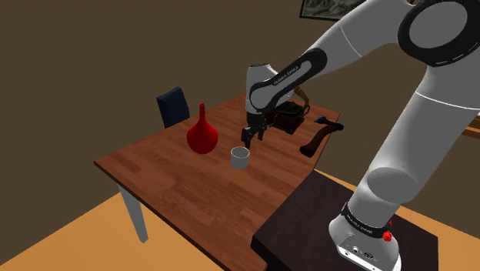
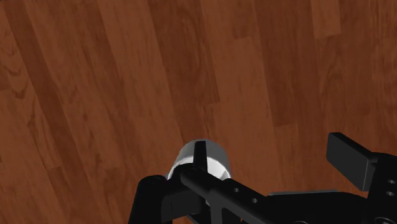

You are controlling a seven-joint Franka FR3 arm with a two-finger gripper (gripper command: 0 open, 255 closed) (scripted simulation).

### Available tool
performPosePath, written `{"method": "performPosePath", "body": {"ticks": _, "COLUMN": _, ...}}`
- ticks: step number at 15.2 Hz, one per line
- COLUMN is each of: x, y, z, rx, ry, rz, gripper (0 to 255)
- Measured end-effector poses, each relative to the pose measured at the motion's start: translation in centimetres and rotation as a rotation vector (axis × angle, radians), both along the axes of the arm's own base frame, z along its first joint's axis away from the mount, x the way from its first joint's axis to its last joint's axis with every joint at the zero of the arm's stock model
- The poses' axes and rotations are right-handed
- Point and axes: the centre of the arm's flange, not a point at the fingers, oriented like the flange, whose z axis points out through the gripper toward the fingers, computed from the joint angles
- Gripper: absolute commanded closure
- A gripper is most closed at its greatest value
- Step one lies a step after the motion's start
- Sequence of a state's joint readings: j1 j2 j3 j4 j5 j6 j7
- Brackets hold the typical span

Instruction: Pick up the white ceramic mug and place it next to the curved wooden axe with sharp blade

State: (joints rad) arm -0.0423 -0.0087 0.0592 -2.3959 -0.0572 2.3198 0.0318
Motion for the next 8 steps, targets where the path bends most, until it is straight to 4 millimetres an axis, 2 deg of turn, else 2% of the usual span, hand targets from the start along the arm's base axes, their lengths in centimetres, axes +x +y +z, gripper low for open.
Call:
{"method": "performPosePath", "body": {"ticks": 3, "x": 2.9, "y": -0.3, "z": -3.1, "rx": -0.001, "ry": -0.01, "rz": -0.01, "gripper": 0}}
{"method": "performPosePath", "body": {"ticks": 8, "x": 6.5, "y": -0.7, "z": -8.1, "rx": -0.002, "ry": -0.026, "rz": -0.028, "gripper": 0}}
